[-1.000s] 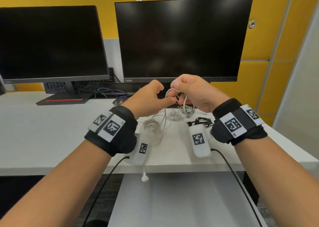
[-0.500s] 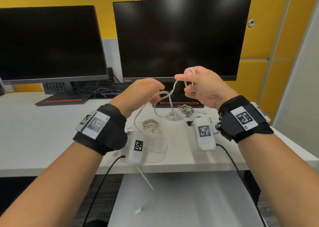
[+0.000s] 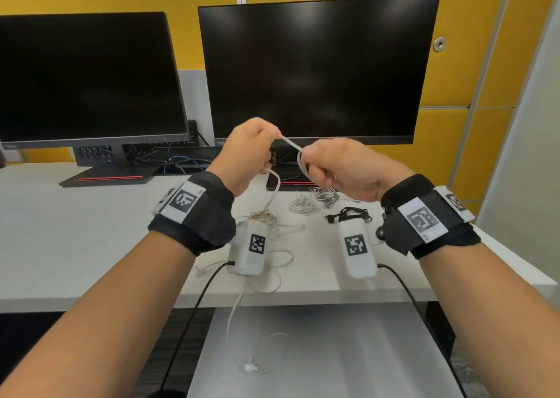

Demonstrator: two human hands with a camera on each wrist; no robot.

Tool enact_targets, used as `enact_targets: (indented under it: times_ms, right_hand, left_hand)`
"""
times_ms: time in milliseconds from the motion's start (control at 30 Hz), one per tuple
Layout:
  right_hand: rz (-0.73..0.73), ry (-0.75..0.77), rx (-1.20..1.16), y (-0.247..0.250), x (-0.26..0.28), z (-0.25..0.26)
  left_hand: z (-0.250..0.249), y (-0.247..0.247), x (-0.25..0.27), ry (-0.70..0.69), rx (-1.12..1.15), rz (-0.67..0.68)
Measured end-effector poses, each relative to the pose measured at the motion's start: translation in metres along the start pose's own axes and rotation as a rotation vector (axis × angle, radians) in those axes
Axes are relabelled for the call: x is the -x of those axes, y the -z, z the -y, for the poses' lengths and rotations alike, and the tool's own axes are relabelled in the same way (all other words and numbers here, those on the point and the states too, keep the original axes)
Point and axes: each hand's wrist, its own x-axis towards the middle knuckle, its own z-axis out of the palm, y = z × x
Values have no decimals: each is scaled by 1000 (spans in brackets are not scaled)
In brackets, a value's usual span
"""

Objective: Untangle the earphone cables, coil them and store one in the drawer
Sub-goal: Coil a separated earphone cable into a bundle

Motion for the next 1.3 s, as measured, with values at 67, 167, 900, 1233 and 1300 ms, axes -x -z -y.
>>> enact_targets:
  times_ms: [67,167,900,1233,1300]
  right_hand:
    - [59,-35,-38,-6,2,0]
    - [-27,31,-301,-11,0,4]
    - [-310,249,-210,-8,-16,23]
    - [-172,250,-544,-7,-5,31]
    - [-253,315,-539,-3,-13,30]
  left_hand:
    - [3,1,-4,-44,-53,-38]
    - [11,-6,-1,-100,-182,-58]
    - [-27,-7,26,-8,-325,349]
    - [-30,2,11,10,-130,138]
    - [-27,-5,18,72,-183,280]
